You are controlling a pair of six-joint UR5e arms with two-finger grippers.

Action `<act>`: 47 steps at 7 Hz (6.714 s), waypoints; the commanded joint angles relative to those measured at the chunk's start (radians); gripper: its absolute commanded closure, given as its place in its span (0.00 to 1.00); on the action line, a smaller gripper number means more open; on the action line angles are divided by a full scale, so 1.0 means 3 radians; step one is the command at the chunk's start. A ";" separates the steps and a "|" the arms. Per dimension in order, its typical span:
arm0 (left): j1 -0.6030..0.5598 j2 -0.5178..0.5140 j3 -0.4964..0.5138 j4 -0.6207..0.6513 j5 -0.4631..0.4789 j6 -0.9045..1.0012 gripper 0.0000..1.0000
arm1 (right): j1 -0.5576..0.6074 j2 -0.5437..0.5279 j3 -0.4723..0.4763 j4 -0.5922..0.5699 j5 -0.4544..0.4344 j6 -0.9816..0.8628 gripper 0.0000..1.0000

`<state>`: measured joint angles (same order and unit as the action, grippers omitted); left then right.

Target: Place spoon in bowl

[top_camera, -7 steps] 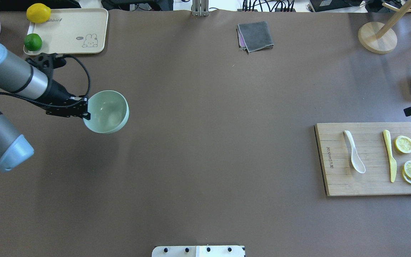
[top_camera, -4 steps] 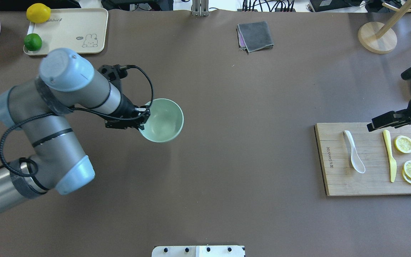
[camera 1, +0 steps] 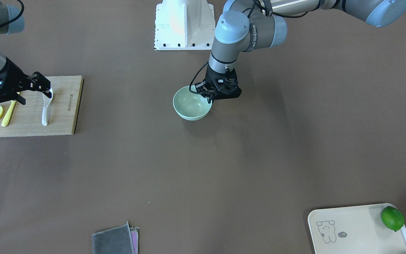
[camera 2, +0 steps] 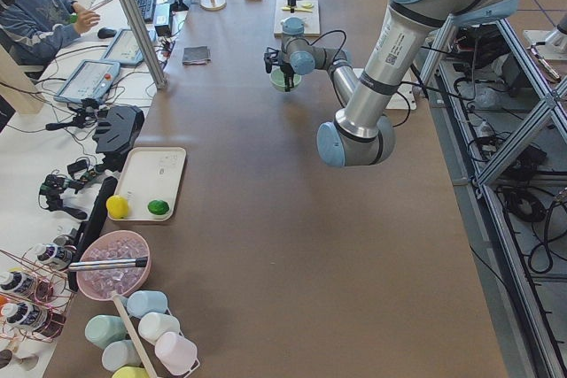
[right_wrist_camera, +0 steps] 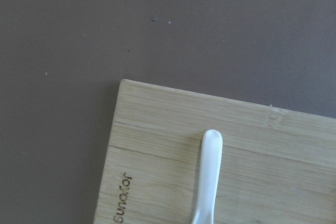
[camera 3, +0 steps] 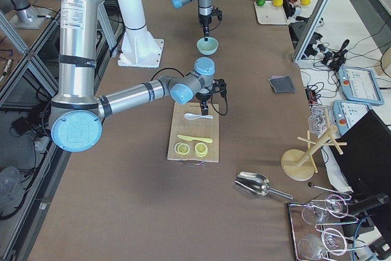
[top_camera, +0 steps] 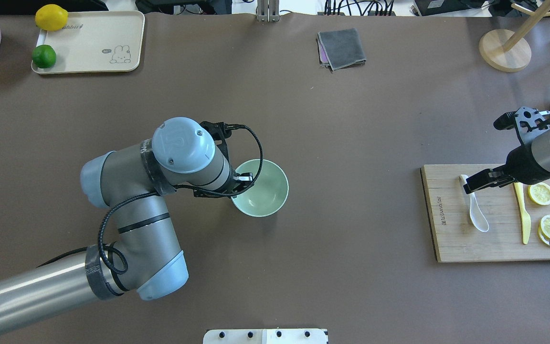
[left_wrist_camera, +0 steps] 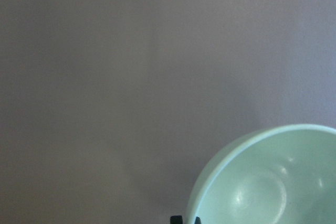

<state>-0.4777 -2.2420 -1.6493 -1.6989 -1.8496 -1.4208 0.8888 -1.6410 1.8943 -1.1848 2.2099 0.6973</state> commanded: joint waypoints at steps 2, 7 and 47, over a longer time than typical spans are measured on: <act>0.0074 -0.0293 0.0338 -0.0023 0.0086 0.0006 1.00 | -0.0063 0.0091 -0.0229 0.0007 -0.0019 -0.0003 0.13; 0.0059 -0.0268 0.0171 0.0028 0.0075 0.0001 0.02 | -0.0094 0.0167 -0.0419 0.0012 -0.0034 0.0038 0.29; -0.3613 0.2605 -0.0500 0.0959 -0.1745 0.5176 0.02 | 0.2345 -0.0119 -0.0491 -0.1537 0.0539 -0.3025 0.00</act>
<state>-1.5597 -1.4650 -1.8046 -1.4127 -2.3756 0.1317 1.5913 -1.6666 1.7391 -1.6469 2.3693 -0.2164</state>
